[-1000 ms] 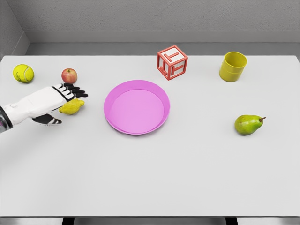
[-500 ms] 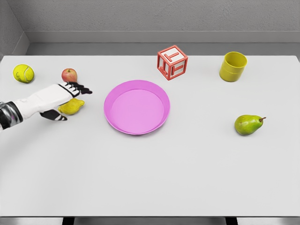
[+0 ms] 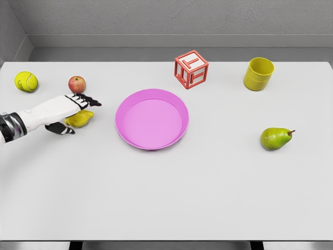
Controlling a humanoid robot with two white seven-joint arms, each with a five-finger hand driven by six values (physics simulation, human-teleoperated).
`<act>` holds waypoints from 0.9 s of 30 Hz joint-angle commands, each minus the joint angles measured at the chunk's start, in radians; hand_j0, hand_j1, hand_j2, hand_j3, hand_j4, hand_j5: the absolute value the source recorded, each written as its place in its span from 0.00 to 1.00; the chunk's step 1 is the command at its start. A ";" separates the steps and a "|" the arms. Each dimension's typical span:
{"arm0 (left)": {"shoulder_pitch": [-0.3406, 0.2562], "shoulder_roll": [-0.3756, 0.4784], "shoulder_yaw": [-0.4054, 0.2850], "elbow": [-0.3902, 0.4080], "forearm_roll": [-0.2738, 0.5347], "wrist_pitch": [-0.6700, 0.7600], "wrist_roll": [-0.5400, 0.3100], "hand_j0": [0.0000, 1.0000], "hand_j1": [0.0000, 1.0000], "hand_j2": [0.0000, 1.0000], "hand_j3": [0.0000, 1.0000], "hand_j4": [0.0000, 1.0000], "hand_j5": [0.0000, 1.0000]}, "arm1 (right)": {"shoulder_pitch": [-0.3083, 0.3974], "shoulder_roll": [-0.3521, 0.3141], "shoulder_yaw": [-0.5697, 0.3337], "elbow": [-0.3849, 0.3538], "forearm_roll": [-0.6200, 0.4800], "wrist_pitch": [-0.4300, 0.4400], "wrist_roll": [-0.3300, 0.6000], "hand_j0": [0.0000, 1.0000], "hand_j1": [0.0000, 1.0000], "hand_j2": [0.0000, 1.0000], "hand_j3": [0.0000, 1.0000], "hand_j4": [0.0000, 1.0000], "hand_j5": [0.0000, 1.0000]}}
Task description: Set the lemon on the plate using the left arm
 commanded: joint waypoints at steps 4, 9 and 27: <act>-0.002 0.003 0.000 0.008 -0.001 0.001 -0.034 0.81 0.81 0.81 0.81 0.81 0.81 | 0.000 0.000 0.000 0.000 0.000 0.000 -0.001 1.00 1.00 1.00 1.00 1.00 1.00; 0.000 0.009 -0.014 0.008 0.001 0.001 -0.036 0.70 0.70 0.70 0.70 0.70 0.70 | 0.000 0.000 0.000 0.000 0.000 0.000 -0.001 1.00 1.00 1.00 1.00 1.00 1.00; -0.017 0.015 -0.002 -0.009 0.012 0.001 -0.034 0.52 0.52 0.52 0.52 0.52 0.52 | 0.000 0.000 0.000 0.000 0.000 0.000 -0.001 1.00 1.00 1.00 1.00 1.00 1.00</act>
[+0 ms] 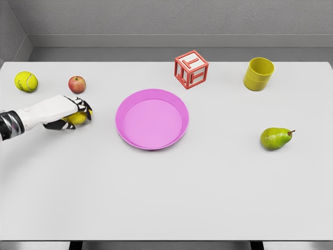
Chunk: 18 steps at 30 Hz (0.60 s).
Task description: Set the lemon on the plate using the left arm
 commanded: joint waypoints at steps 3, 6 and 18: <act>0.000 0.001 0.007 -0.033 0.015 0.002 0.001 0.49 0.49 0.49 0.49 0.49 0.49 | 0.000 0.000 0.000 0.000 0.000 0.000 -0.001 1.00 1.00 1.00 1.00 1.00 1.00; -0.006 0.001 0.010 -0.036 0.030 0.002 0.001 0.49 0.49 0.49 0.49 0.49 0.49 | 0.000 0.000 0.000 0.000 0.000 0.000 -0.001 1.00 1.00 1.00 1.00 1.00 1.00; -0.021 -0.007 0.004 -0.155 0.105 0.002 0.000 0.47 0.47 0.47 0.47 0.47 0.47 | 0.000 0.000 0.000 0.000 0.000 0.000 0.001 1.00 1.00 1.00 1.00 1.00 1.00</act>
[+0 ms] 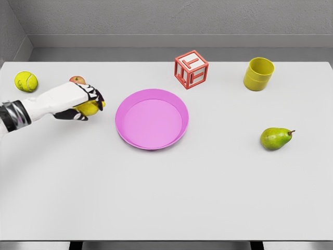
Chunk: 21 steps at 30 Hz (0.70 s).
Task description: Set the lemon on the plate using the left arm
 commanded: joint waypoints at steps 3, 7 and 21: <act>0.000 -0.006 -0.006 -0.078 0.009 0.002 0.000 0.47 0.47 0.47 0.47 0.47 0.47 | 0.000 0.000 0.000 0.000 0.000 0.000 0.001 1.00 1.00 1.00 1.00 1.00 1.00; -0.002 -0.045 -0.009 -0.119 0.009 0.002 -0.027 0.47 0.47 0.47 0.47 0.47 0.47 | 0.000 0.000 0.000 0.000 0.000 0.000 0.001 1.00 1.00 1.00 1.00 1.00 1.00; -0.029 -0.201 -0.015 -0.157 -0.022 0.002 -0.110 0.47 0.47 0.47 0.47 0.47 0.47 | 0.000 0.000 0.000 0.000 0.000 0.000 0.001 1.00 1.00 1.00 1.00 1.00 1.00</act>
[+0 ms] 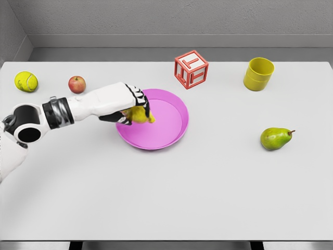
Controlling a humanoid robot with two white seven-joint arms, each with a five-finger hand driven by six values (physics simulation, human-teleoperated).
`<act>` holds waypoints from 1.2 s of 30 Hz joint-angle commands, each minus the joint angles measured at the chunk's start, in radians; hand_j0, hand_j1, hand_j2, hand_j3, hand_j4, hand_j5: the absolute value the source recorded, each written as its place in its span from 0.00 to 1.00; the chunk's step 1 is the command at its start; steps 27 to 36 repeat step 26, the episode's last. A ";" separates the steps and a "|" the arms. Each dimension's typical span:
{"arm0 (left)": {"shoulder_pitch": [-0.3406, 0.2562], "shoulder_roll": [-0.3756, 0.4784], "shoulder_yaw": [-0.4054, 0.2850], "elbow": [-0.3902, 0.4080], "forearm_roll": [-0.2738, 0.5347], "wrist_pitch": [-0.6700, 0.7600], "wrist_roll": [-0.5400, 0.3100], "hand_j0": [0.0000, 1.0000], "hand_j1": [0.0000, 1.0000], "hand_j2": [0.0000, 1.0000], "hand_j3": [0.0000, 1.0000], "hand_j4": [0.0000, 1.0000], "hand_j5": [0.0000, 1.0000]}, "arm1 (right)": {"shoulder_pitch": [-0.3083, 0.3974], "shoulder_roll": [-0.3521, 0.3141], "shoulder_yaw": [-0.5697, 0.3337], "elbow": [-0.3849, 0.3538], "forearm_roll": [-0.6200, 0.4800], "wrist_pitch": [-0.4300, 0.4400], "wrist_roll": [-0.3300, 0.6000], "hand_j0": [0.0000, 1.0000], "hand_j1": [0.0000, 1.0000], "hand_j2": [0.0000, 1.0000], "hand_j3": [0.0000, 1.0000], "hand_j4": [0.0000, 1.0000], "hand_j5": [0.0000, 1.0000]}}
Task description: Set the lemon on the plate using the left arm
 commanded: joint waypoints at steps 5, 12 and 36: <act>-0.006 -0.045 -0.017 0.012 -0.008 0.003 0.001 0.99 0.99 0.99 0.99 0.99 0.99 | 0.000 0.000 0.000 0.000 0.000 0.000 0.001 1.00 1.00 1.00 1.00 1.00 1.00; 0.000 0.040 0.039 0.011 0.001 0.003 0.001 1.00 1.00 1.00 1.00 1.00 1.00 | 0.000 0.000 0.000 0.000 0.000 0.000 0.000 1.00 1.00 1.00 1.00 1.00 1.00; 0.071 0.255 0.176 0.011 0.012 0.003 -0.001 1.00 1.00 1.00 1.00 1.00 1.00 | 0.000 0.000 0.000 0.000 0.000 0.000 0.000 1.00 1.00 1.00 1.00 1.00 1.00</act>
